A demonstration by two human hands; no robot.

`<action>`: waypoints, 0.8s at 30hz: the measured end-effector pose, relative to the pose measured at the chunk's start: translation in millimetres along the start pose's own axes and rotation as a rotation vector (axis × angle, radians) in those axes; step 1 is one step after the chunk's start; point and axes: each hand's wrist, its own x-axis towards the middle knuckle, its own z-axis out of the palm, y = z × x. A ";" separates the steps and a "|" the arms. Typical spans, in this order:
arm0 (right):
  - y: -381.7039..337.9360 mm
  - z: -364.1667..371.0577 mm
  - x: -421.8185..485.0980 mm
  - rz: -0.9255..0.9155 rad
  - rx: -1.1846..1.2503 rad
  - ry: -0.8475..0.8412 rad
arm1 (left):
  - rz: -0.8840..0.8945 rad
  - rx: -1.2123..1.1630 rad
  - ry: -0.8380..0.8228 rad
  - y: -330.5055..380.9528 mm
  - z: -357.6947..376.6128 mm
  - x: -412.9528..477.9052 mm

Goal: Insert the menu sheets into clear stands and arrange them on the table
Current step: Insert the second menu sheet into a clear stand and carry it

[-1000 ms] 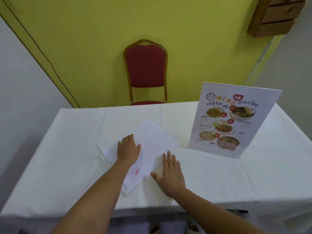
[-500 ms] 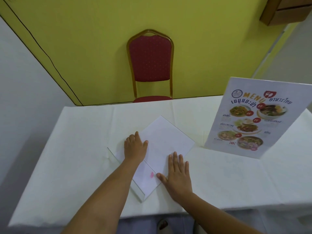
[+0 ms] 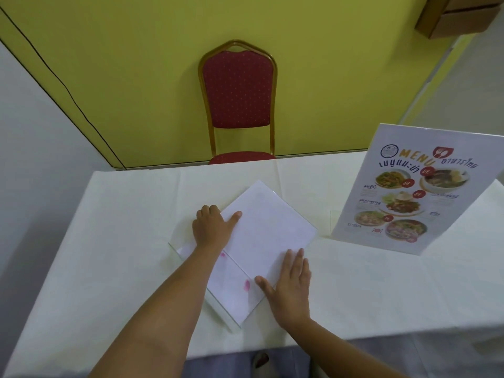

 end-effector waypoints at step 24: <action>-70.4 -100.7 26.9 -0.134 0.595 0.356 | -0.346 -0.987 0.220 26.9 -72.4 -15.0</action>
